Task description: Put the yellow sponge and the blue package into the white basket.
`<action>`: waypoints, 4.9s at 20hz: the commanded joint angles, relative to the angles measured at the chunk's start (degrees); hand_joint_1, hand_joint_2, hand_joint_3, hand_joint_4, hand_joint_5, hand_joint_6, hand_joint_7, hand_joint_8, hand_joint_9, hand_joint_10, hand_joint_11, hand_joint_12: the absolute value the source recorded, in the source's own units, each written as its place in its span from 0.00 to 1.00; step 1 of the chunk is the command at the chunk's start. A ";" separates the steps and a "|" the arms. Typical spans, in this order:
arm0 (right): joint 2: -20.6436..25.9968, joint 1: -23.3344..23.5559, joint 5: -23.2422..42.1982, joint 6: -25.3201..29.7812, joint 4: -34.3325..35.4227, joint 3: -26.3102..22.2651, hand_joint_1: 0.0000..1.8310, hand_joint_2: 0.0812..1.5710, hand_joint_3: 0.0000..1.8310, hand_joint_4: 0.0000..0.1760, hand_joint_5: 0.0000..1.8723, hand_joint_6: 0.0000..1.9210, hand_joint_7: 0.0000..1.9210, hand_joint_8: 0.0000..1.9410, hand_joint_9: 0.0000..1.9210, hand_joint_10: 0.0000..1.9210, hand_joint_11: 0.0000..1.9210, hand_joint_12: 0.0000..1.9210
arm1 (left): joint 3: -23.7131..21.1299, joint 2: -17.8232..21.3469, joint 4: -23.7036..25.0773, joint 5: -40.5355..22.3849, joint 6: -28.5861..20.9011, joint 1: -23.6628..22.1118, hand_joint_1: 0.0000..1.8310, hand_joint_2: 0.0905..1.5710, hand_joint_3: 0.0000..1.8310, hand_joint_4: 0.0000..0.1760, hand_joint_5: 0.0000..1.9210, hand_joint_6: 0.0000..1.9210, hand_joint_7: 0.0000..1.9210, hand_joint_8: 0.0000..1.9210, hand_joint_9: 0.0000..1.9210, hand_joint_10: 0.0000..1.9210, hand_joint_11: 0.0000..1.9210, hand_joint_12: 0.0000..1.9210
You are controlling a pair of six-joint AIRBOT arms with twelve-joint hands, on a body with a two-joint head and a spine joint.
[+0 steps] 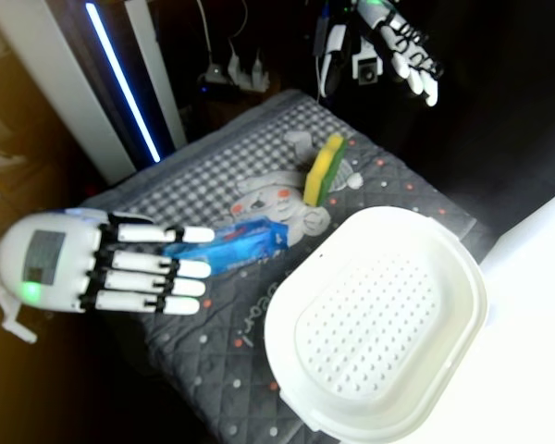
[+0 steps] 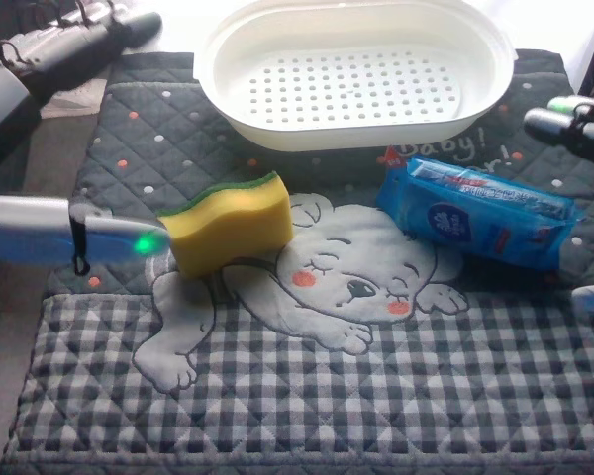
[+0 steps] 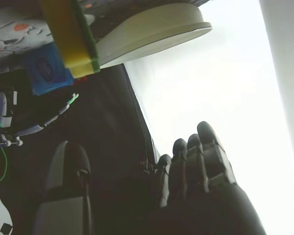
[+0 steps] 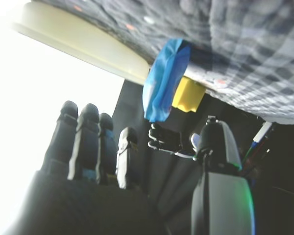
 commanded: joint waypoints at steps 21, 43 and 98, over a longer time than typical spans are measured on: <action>-9.09 10.30 -1.97 0.12 -3.51 6.25 0.33 0.56 0.00 1.00 0.00 0.00 0.05 0.00 0.06 0.00 0.00 0.40 | 6.14 -9.41 4.99 8.41 -0.63 -6.70 0.42 0.52 0.00 0.00 0.20 0.00 0.20 0.00 0.24 0.01 0.11 0.34; -11.37 10.59 -4.60 -0.76 -3.93 7.89 0.70 0.64 0.00 0.00 0.55 0.50 0.74 0.08 0.68 0.33 0.56 0.65 | 6.89 -10.47 5.18 10.09 1.84 -8.09 0.70 0.66 0.00 0.00 0.61 0.23 0.55 0.57 0.50 0.43 0.35 0.76; -0.86 20.51 7.66 -0.87 -4.95 3.85 0.32 0.53 0.00 0.97 0.05 0.00 0.05 0.00 0.05 0.00 0.04 0.03 | 1.44 1.34 8.06 -3.85 2.06 -9.99 0.48 0.53 0.00 1.00 0.00 0.00 0.00 0.00 0.00 0.00 0.03 0.02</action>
